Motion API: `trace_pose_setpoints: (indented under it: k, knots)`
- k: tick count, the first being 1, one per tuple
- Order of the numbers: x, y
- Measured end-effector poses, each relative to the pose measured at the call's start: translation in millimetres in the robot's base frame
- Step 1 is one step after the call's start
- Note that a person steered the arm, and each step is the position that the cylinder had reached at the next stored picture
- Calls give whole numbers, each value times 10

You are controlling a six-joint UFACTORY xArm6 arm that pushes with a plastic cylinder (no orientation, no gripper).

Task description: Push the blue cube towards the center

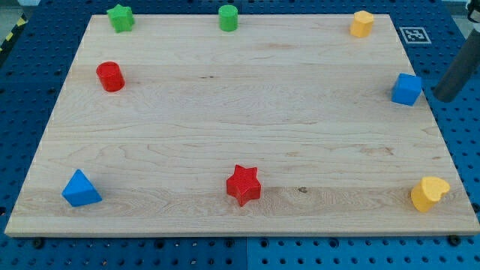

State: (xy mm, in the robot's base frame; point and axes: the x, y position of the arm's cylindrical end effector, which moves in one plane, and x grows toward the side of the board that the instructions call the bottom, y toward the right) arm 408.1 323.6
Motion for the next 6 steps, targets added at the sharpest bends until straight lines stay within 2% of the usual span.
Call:
trace_pose_setpoints:
  k: [3, 6]
  knots:
    - [-120, -676]
    - [-131, -851]
